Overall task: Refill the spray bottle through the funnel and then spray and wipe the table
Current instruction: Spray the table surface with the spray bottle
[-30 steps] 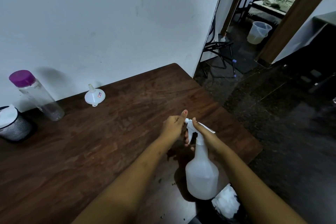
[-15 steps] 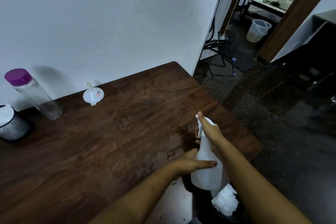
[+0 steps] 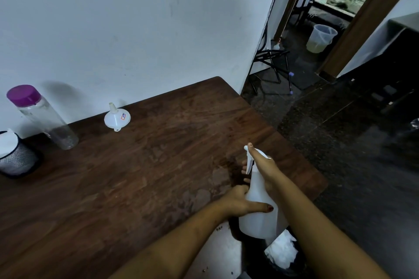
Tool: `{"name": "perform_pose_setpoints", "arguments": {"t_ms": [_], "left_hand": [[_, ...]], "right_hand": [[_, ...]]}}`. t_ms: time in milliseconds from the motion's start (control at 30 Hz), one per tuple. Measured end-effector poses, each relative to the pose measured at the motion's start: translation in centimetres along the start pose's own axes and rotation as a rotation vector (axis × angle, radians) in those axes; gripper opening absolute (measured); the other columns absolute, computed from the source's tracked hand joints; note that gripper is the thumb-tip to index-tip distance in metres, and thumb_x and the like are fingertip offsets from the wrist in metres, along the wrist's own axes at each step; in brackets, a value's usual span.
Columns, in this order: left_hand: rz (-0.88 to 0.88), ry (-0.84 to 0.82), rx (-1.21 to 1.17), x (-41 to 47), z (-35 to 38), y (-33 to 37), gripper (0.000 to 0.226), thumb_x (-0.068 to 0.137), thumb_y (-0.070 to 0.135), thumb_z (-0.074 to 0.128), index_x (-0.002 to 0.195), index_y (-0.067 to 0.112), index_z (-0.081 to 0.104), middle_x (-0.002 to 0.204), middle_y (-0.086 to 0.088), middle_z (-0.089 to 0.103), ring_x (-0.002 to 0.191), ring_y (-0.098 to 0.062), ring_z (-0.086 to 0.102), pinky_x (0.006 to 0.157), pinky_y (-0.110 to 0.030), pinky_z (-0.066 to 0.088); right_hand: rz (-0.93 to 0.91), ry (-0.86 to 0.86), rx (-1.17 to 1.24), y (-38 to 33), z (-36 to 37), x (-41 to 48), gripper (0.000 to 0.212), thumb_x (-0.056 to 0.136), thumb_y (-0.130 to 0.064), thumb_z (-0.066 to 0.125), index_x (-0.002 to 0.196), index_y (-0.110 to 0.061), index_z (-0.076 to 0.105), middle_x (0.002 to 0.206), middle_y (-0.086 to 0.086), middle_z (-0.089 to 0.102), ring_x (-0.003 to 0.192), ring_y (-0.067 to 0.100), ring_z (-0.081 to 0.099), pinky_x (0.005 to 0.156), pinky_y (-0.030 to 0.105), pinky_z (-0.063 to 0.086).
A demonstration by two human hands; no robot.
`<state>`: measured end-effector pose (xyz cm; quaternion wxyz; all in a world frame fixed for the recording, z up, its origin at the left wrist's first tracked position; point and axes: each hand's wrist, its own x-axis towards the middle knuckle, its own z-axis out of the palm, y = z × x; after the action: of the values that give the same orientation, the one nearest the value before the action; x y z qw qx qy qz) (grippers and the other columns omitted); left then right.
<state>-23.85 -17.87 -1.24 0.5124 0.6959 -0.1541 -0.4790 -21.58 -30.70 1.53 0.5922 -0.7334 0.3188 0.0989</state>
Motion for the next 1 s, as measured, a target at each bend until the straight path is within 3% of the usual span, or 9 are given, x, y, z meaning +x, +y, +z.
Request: {"name": "perform_pose_setpoints", "arguments": {"t_ms": [167, 300, 400, 467, 567, 667, 767, 867, 1000], "left_hand": [[-0.001, -0.021, 0.036, -0.2, 0.4, 0.2, 0.061, 0.070, 0.051, 0.075, 0.119, 0.018, 0.060, 0.119, -0.002, 0.065, 0.107, -0.020, 0.063, 0.094, -0.042, 0.052], [0.008, -0.013, 0.028, -0.3, 0.6, 0.1, 0.058, 0.074, 0.047, 0.074, 0.121, 0.017, 0.059, 0.121, -0.003, 0.065, 0.107, -0.020, 0.063, 0.095, -0.041, 0.052], [0.016, -0.012, 0.009, -0.3, 0.5, -0.1, 0.054, 0.075, 0.044, 0.075, 0.120, 0.018, 0.060, 0.120, -0.002, 0.065, 0.107, -0.019, 0.063, 0.094, -0.041, 0.052], [0.025, -0.006, 0.031, -0.3, 0.3, -0.1, 0.053, 0.074, 0.044, 0.075, 0.119, 0.019, 0.061, 0.119, -0.001, 0.065, 0.107, -0.018, 0.063, 0.094, -0.040, 0.052], [0.034, -0.010, 0.061, -0.3, 0.3, 0.2, 0.057, 0.071, 0.049, 0.076, 0.118, 0.020, 0.061, 0.118, 0.000, 0.066, 0.105, -0.017, 0.064, 0.094, -0.040, 0.053], [0.032, -0.015, 0.081, -0.4, 0.5, 0.6, 0.055, 0.074, 0.047, 0.074, 0.119, 0.018, 0.060, 0.119, -0.002, 0.066, 0.106, -0.018, 0.063, 0.094, -0.040, 0.053], [0.033, -0.015, 0.062, -0.4, 0.5, 0.5, 0.054, 0.076, 0.044, 0.074, 0.121, 0.018, 0.059, 0.122, -0.002, 0.064, 0.108, -0.019, 0.062, 0.095, -0.039, 0.052], [0.040, -0.010, 0.035, -0.6, 0.5, 0.4, 0.052, 0.076, 0.042, 0.074, 0.121, 0.018, 0.059, 0.122, -0.002, 0.064, 0.109, -0.019, 0.062, 0.095, -0.040, 0.052], [0.052, -0.007, 0.066, -0.5, 0.5, 0.6, 0.051, 0.078, 0.041, 0.074, 0.120, 0.017, 0.059, 0.121, -0.003, 0.064, 0.108, -0.020, 0.062, 0.092, -0.036, 0.053]], "right_hand": [[-0.034, 0.133, -0.027, 0.9, 0.3, 0.2, 0.033, 0.095, -0.050, 0.045, 0.101, -0.024, 0.065, 0.072, 0.008, 0.060, 0.062, 0.018, 0.059, 0.070, 0.036, 0.054], [-0.059, 0.039, -0.056, 0.6, 0.0, 0.0, 0.031, 0.095, -0.051, 0.042, 0.107, -0.028, 0.060, 0.090, 0.010, 0.066, 0.078, 0.017, 0.064, 0.067, 0.030, 0.053], [-0.100, -0.104, -0.151, 0.4, -0.6, 0.2, 0.043, 0.099, -0.049, 0.033, 0.106, -0.021, 0.064, 0.107, 0.008, 0.066, 0.101, 0.012, 0.059, 0.080, 0.022, 0.044], [-0.086, -0.094, -0.078, 0.4, -0.4, -0.1, 0.038, 0.099, -0.048, 0.036, 0.116, -0.023, 0.060, 0.101, 0.005, 0.063, 0.090, 0.012, 0.061, 0.074, 0.021, 0.049], [-0.059, 0.028, 0.039, 1.0, -0.1, -0.2, 0.032, 0.096, -0.048, 0.045, 0.109, -0.025, 0.062, 0.080, 0.009, 0.061, 0.071, 0.019, 0.063, 0.066, 0.031, 0.054], [-0.067, 0.128, 0.006, 1.3, 0.0, 0.1, 0.031, 0.095, -0.048, 0.045, 0.105, -0.025, 0.064, 0.076, 0.008, 0.059, 0.065, 0.017, 0.059, 0.064, 0.031, 0.052], [-0.048, 0.048, -0.008, 1.1, -0.4, 0.5, 0.033, 0.096, -0.049, 0.044, 0.104, -0.023, 0.063, 0.088, 0.009, 0.064, 0.072, 0.016, 0.064, 0.067, 0.029, 0.054], [-0.079, -0.124, -0.132, 0.8, -0.8, 0.4, 0.057, 0.099, -0.048, 0.032, 0.105, -0.003, 0.066, 0.091, 0.010, 0.071, 0.086, 0.006, 0.066, 0.087, 0.025, 0.050], [-0.049, 0.009, -0.036, 1.1, -0.2, 0.1, 0.031, 0.097, -0.048, 0.042, 0.110, -0.026, 0.060, 0.084, 0.007, 0.063, 0.075, 0.018, 0.062, 0.068, 0.029, 0.052]]}}
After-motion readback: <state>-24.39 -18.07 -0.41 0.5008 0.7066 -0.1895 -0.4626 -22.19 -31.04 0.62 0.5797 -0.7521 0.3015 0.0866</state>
